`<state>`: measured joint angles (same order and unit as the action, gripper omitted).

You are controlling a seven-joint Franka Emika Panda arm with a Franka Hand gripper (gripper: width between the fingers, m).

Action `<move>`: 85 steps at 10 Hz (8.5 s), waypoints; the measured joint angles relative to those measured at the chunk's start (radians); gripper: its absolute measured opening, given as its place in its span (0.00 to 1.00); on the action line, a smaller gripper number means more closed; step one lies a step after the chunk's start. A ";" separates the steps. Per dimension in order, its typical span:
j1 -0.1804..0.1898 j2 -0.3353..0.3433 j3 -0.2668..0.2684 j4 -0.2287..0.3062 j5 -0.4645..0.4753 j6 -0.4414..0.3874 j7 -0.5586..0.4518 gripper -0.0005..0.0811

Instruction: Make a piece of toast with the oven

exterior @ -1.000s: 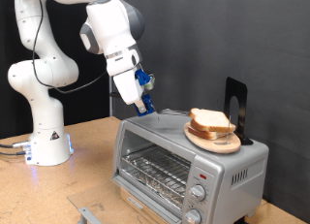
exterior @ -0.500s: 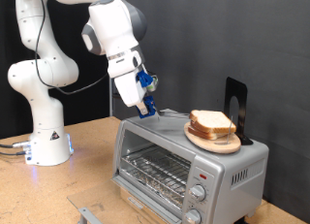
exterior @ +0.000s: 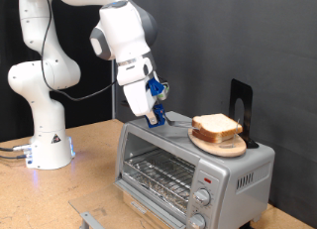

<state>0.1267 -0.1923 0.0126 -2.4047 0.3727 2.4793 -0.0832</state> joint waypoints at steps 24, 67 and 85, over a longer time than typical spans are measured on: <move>0.007 0.143 0.054 0.111 0.120 0.074 -0.064 0.49; -0.194 -0.032 -0.240 -0.337 0.237 0.143 -0.599 0.49; -0.089 0.176 -0.050 -0.081 -0.285 0.126 -0.441 0.49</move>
<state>0.0373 -0.0166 -0.0373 -2.4861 0.0881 2.6049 -0.5244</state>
